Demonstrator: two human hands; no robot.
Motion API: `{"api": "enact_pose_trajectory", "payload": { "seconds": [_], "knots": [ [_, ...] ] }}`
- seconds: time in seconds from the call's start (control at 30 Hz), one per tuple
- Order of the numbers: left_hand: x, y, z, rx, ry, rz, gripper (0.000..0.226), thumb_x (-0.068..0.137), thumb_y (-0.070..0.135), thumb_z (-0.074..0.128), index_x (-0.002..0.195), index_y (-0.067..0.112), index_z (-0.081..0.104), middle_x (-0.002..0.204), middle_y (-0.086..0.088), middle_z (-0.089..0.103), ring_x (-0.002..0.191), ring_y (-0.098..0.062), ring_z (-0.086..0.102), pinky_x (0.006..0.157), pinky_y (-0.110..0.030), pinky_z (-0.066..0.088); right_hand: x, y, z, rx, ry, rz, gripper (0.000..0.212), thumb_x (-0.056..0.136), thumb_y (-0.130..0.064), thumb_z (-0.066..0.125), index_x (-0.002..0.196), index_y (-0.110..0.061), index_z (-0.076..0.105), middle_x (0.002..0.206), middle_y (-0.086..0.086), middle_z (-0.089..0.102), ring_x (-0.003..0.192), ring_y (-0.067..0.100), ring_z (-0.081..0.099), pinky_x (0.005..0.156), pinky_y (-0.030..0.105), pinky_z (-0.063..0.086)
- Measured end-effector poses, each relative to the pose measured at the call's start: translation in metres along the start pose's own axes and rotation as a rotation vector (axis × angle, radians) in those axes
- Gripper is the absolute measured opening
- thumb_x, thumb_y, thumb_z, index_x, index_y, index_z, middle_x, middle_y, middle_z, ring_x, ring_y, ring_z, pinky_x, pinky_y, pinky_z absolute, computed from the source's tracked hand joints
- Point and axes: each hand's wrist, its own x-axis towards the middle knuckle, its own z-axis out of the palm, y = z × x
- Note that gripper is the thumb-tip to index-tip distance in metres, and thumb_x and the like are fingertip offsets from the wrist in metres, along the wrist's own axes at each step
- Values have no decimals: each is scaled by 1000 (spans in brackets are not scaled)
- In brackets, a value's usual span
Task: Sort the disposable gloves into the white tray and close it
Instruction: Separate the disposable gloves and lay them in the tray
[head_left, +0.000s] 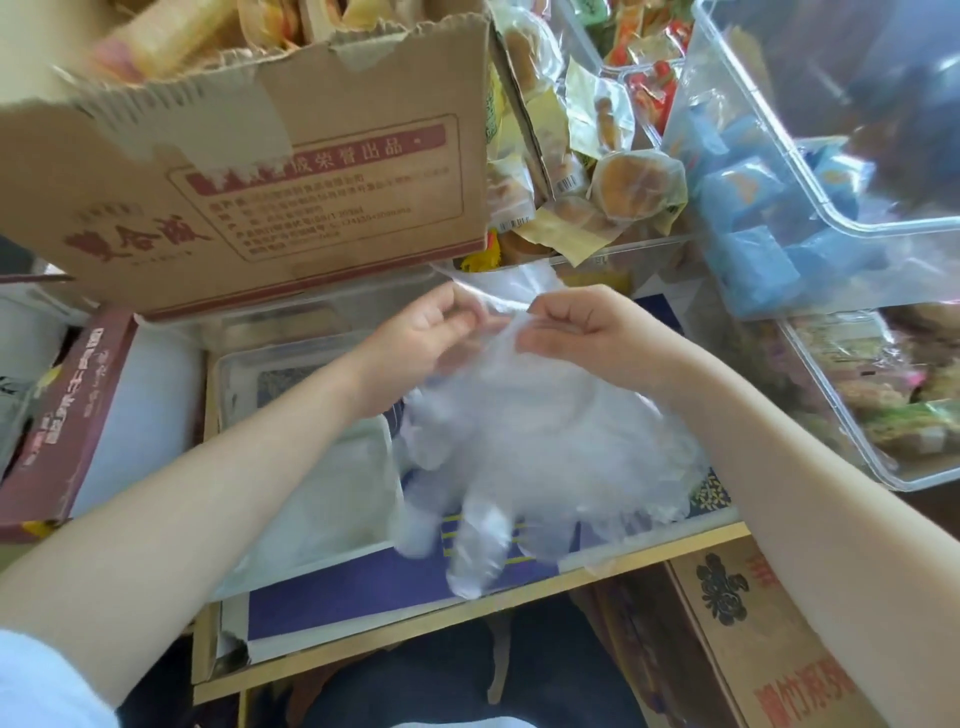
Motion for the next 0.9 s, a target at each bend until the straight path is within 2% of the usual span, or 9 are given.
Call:
{"api": "enact_pose_trajectory", "payload": {
  "seconds": [0.1, 0.17, 0.33, 0.43, 0.53, 0.63, 0.73, 0.77, 0.9],
  "knots": [
    [-11, -3, 9, -135, -170, 31, 28, 98, 12, 41, 120, 12, 57, 110, 2, 65, 95, -9, 60, 81, -22, 50, 1, 3, 4, -98, 155, -73, 8, 85, -18, 67, 78, -17, 64, 91, -9, 54, 88, 9, 50, 78, 15, 35],
    [-16, -6, 10, -232, -210, -5, 33, 96, 12, 41, 126, 13, 55, 117, -2, 63, 102, -11, 60, 86, -21, 49, -1, 5, 3, -131, 139, -70, 14, 85, -20, 68, 74, -27, 62, 119, -7, 51, 117, 17, 42, 96, 24, 30],
    [-15, -11, 8, 8, -263, -79, 34, 95, 1, 42, 117, 21, 59, 96, 16, 68, 87, 5, 60, 77, -9, 44, -2, 5, -6, -218, -54, -48, 10, 84, -29, 67, 77, -35, 64, 149, -9, 34, 144, 15, 11, 115, 52, 8],
    [-13, -13, 6, 92, -290, -127, 27, 95, 3, 46, 112, 16, 61, 88, 15, 63, 74, 9, 55, 70, -6, 39, 4, 7, -9, -191, -158, -33, 5, 82, -33, 68, 79, -30, 69, 130, -20, 49, 135, 7, 29, 114, 53, 11],
    [-12, -13, 4, 168, -325, -175, 20, 89, 17, 53, 105, 15, 65, 82, 10, 56, 69, -1, 46, 65, -11, 33, 8, 4, -9, -120, -205, -48, 4, 83, -26, 68, 80, -23, 70, 85, -22, 61, 91, -1, 56, 95, 24, 38],
    [-10, -16, 0, 125, -299, -242, 21, 95, 30, 47, 104, 18, 62, 76, 18, 60, 64, 2, 49, 65, -14, 33, 11, 6, -2, -135, -124, -33, 7, 84, -15, 69, 77, -15, 68, 67, -14, 58, 63, -3, 51, 65, 9, 38],
    [-10, -30, -9, 38, -259, -262, 65, 86, 67, 31, 122, 20, 56, 111, 15, 64, 103, 6, 56, 94, -18, 38, 12, 12, 4, -133, 25, -19, 12, 83, -14, 69, 76, -6, 65, 59, -2, 45, 49, 3, 36, 51, 10, 30],
    [-12, -32, -10, 103, -251, -237, 65, 82, 70, 31, 118, 23, 58, 109, 16, 63, 100, 8, 55, 92, -15, 39, 11, 14, 4, -124, 56, -8, 10, 84, -14, 69, 76, -9, 65, 59, -3, 47, 48, 3, 37, 50, 9, 30],
    [-18, -41, -19, 428, -299, -174, 13, 88, 41, 60, 89, 28, 61, 83, 17, 65, 79, -1, 59, 81, -25, 46, 11, 21, 1, -107, 113, 3, 4, 83, -8, 68, 81, -11, 69, 59, -18, 55, 49, -6, 47, 51, 4, 32]
  ]
}}
